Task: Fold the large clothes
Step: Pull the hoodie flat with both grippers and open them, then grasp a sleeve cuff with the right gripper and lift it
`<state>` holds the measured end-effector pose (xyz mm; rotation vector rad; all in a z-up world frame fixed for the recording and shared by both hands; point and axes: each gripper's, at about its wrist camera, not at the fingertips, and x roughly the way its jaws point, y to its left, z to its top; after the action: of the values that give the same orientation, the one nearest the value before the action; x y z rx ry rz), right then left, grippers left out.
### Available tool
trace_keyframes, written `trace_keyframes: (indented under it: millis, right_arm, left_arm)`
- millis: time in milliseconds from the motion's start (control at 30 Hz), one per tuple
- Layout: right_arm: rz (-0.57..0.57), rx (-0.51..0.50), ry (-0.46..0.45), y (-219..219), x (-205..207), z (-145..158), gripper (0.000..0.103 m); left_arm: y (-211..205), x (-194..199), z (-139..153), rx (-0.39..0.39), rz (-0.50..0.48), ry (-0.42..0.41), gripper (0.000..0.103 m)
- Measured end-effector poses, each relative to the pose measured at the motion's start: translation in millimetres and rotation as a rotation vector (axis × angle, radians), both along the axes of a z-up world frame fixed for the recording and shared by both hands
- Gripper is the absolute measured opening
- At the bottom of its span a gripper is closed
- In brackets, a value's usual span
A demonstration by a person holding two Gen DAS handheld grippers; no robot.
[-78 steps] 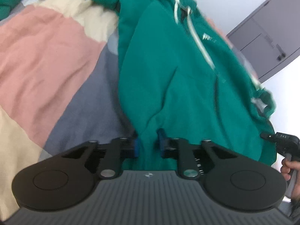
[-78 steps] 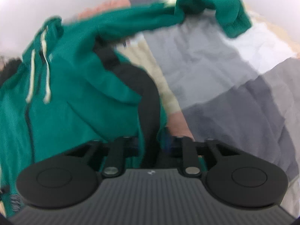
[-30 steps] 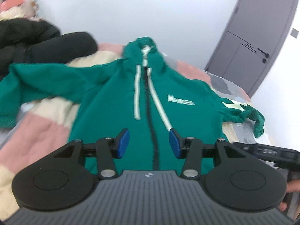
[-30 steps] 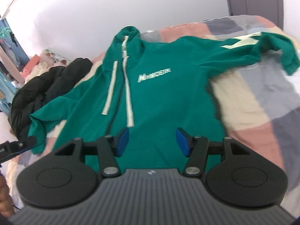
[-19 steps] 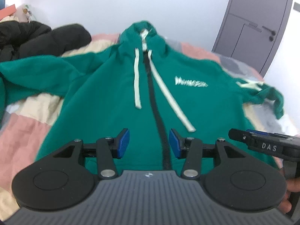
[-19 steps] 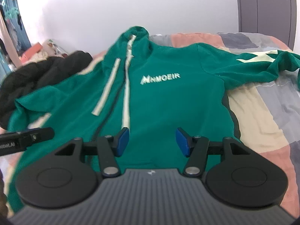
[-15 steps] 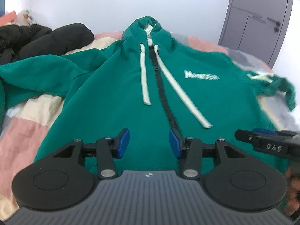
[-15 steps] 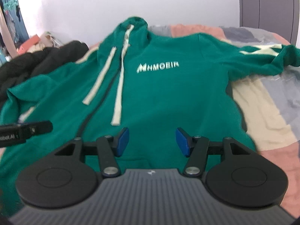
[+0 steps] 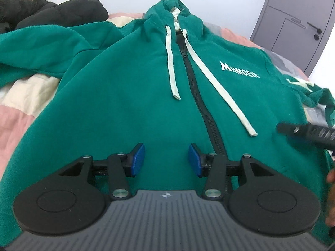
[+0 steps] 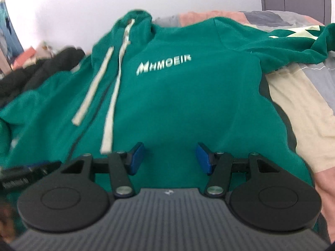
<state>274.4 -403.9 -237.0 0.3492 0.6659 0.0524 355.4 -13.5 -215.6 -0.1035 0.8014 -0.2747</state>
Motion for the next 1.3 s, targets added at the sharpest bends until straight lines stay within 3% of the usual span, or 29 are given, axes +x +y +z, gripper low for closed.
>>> trace_keyframes:
  millis: [67, 133, 200, 333, 467, 667, 867, 1033, 1200, 1300]
  right_arm:
    - [-0.029, 0.004, -0.058, -9.0, -8.3, 13.8, 0.060]
    - [-0.087, 0.004, -0.115, -22.6, -16.5, 26.7, 0.080]
    - [-0.171, 0.031, -0.143, -40.2, -19.3, 35.9, 0.085]
    - [-0.270, 0.207, -0.136, -87.2, -22.0, 38.2, 0.085]
    - [-0.387, 0.298, -0.138, -131.2, -15.0, 35.1, 0.085]
    - [-0.491, 0.217, -0.282, -200.1, 19.0, 20.3, 0.085]
    - [-0.685, 0.489, -0.298, -289.5, 43.4, -27.4, 0.087]
    - [-0.830, 0.703, -0.338, -357.1, 49.6, -62.7, 0.086]
    - [-0.947, 0.705, -0.457, -407.5, 42.1, -63.9, 0.087]
    - [-0.965, 0.686, -0.475, -432.9, 42.1, -57.9, 0.087]
  left_arm:
    - [1.3, -4.0, 0.9, -0.015, -0.001, 0.000, 0.053]
    - [1.1, -8.6, 2.8, -0.019, -0.001, -0.007, 0.053]
    - [1.2, -13.4, 4.5, -0.031, 0.003, -0.015, 0.053]
    - [1.4, -15.7, 3.4, -0.070, 0.020, -0.019, 0.061]
    - [1.5, -17.3, 3.3, -0.079, 0.034, -0.014, 0.061]
    - [2.0, -25.5, 7.7, -0.135, 0.028, 0.018, 0.062]
    - [-12.5, -34.2, 8.1, -0.081, -0.006, -0.020, 0.063]
    - [-17.5, -34.7, 16.0, -0.168, -0.018, -0.034, 0.063]
    - [-26.8, -31.7, 17.6, -0.180, -0.018, -0.049, 0.063]
    - [-30.8, -30.1, 15.7, -0.177, -0.017, -0.052, 0.063]
